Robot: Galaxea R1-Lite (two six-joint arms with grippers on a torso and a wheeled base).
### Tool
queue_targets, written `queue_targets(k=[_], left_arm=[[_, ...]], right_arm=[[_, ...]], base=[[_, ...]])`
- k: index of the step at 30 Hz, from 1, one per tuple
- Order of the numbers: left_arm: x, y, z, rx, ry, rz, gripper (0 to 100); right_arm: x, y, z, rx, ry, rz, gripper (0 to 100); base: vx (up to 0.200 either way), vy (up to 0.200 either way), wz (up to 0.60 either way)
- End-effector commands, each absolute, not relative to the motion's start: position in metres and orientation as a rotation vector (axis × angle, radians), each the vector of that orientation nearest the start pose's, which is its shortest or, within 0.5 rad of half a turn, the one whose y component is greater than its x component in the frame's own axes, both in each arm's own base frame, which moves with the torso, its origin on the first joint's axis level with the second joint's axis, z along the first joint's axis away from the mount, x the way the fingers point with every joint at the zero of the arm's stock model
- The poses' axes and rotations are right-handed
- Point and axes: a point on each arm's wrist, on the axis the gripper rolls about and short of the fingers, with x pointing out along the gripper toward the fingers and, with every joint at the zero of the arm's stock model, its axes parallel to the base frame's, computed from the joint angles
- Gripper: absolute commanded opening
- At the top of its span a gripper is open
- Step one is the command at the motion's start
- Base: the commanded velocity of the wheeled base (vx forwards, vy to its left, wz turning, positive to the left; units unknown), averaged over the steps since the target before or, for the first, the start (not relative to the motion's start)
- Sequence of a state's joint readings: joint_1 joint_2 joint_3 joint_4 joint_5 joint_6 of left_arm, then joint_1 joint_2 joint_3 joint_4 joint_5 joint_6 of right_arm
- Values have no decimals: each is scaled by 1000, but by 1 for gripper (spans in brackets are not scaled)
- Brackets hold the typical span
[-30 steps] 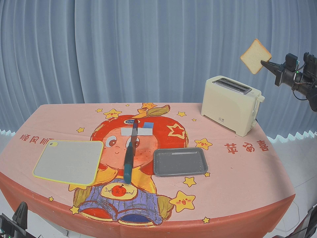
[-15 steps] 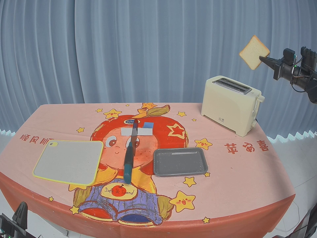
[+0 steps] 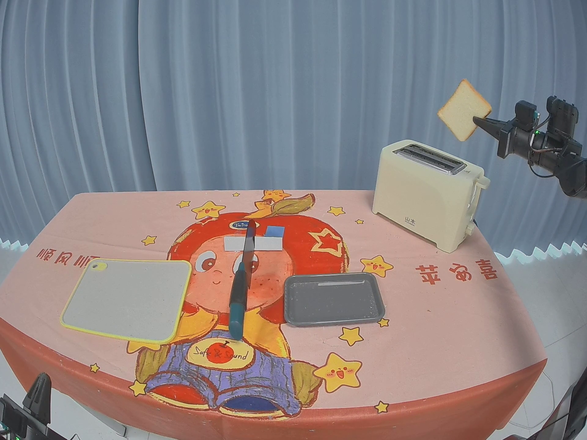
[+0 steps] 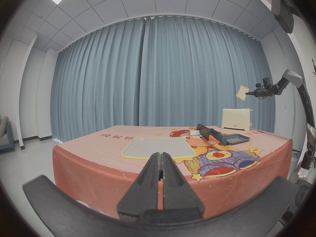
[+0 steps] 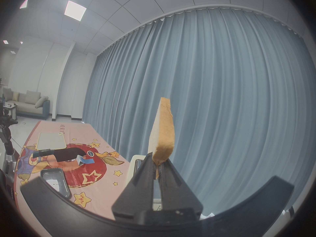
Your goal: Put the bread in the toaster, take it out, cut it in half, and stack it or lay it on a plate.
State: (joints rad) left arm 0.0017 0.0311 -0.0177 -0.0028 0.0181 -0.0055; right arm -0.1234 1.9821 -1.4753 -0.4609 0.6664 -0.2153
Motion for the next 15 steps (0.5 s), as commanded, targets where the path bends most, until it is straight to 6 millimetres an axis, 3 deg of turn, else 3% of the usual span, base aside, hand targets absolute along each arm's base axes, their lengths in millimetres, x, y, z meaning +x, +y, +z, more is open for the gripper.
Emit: queue_targets(k=[1,15], left_arm=[[-20,0,76,-6,29,20,0],[-20,0,76,-6,29,20,0]], right_arm=[[412,-31,237,-180,19,556,0],[428,-29,218,-182,47,561,0]], base=[[0,0,0],[0,0,0]])
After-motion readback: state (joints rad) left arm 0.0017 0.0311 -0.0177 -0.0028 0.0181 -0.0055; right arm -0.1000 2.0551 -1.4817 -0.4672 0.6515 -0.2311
